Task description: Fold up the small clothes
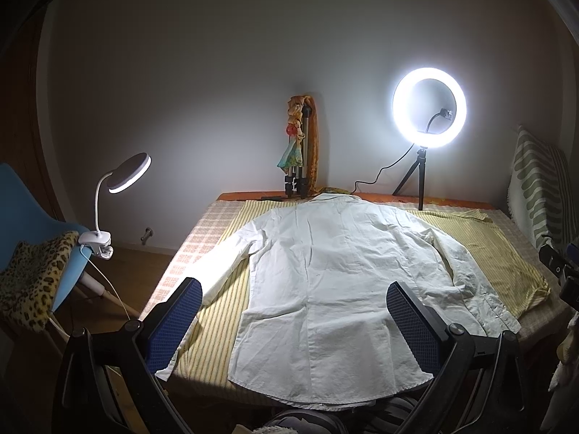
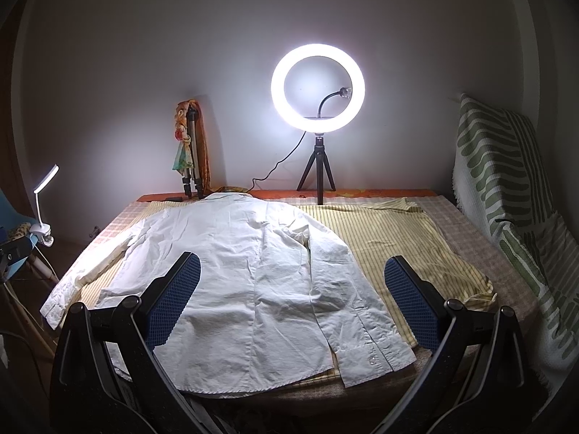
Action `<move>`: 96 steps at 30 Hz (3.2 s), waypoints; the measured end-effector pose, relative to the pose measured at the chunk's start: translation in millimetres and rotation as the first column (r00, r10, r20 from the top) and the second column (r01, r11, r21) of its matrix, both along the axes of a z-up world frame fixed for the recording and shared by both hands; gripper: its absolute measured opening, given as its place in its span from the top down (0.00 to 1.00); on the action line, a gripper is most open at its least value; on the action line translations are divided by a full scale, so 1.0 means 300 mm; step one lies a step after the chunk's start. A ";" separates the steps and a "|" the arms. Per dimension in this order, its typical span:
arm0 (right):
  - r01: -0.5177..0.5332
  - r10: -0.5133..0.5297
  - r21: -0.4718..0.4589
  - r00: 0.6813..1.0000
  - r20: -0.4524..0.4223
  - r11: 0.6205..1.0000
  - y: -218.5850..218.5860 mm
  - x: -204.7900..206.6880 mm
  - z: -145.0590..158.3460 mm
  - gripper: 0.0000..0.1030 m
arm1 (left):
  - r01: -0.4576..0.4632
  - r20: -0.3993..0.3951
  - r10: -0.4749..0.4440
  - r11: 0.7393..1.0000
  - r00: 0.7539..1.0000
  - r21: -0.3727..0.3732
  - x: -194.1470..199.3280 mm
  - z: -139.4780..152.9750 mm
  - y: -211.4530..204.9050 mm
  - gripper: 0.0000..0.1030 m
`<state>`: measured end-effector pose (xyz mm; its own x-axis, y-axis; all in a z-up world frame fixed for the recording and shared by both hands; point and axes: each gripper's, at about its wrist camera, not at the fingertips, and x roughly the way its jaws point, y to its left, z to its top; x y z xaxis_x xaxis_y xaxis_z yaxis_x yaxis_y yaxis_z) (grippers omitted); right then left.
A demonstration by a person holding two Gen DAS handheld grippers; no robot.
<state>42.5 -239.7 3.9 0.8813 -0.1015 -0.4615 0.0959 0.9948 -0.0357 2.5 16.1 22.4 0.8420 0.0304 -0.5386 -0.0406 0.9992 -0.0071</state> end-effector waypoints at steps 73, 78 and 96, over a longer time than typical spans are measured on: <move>-0.262 0.270 0.069 0.950 -0.155 0.963 0.411 0.183 -0.255 0.09 | -0.140 -0.299 0.057 0.955 0.952 -0.261 0.316 -0.788 0.964 0.92; -0.261 0.267 0.057 0.951 -0.156 0.964 0.408 0.171 -0.258 0.09 | -0.108 -0.240 0.039 0.954 0.970 -0.281 0.308 -0.746 0.924 0.96; -0.230 0.329 0.326 0.898 -0.292 0.917 0.305 0.277 -0.426 0.43 | 0.251 -0.026 -0.268 0.930 0.963 -0.269 0.304 -0.459 0.485 0.97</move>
<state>125.6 -148.0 -124.0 0.6419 0.3012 -0.7051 -0.1562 0.9517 0.2644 93.6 161.6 -115.3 0.7670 -0.3333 -0.5483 0.2111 0.9380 -0.2749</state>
